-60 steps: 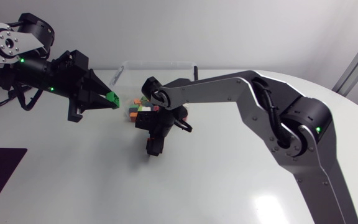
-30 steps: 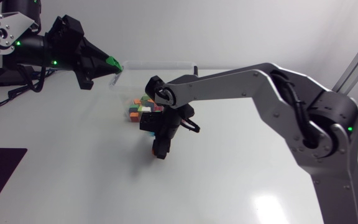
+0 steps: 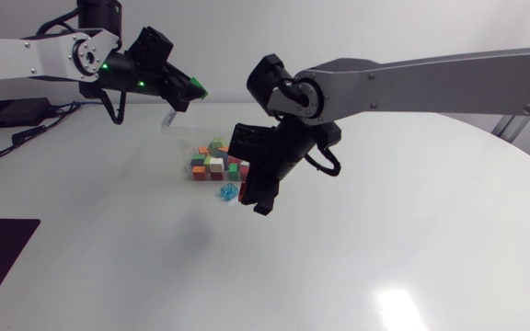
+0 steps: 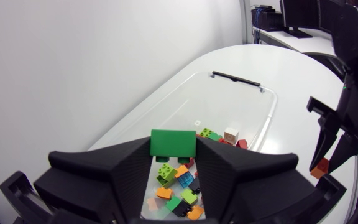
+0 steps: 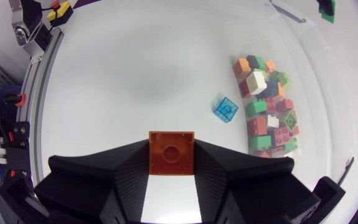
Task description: Place the duplo bricks in the container
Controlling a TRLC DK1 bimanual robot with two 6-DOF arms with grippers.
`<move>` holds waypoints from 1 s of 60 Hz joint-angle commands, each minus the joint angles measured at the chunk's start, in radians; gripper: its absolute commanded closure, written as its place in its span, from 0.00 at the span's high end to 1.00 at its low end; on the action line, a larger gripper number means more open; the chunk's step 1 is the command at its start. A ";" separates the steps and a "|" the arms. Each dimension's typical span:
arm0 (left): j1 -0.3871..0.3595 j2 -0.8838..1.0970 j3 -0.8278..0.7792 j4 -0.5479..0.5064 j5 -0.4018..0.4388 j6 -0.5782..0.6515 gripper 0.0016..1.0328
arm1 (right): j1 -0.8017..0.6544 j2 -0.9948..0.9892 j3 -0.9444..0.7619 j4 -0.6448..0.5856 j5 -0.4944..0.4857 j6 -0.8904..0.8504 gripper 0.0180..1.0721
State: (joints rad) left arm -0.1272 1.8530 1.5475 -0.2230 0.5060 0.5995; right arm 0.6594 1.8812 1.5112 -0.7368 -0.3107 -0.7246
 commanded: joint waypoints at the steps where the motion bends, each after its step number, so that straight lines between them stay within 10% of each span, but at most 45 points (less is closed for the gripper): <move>1: -0.017 0.063 0.068 0.019 -0.026 -0.055 0.70 | -0.023 -0.044 -0.028 0.005 -0.005 0.027 0.27; 7: -0.037 0.081 0.075 0.019 -0.077 -0.064 0.94 | -0.049 -0.076 -0.008 0.010 -0.019 0.051 0.27; 60: -0.003 -0.252 -0.466 0.008 -0.098 -0.037 0.95 | -0.176 0.088 0.340 0.177 -0.028 0.318 0.27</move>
State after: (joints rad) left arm -0.1181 1.5848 1.1095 -0.2184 0.3927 0.5499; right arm 0.4992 1.9171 1.8042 -0.5751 -0.3401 -0.4458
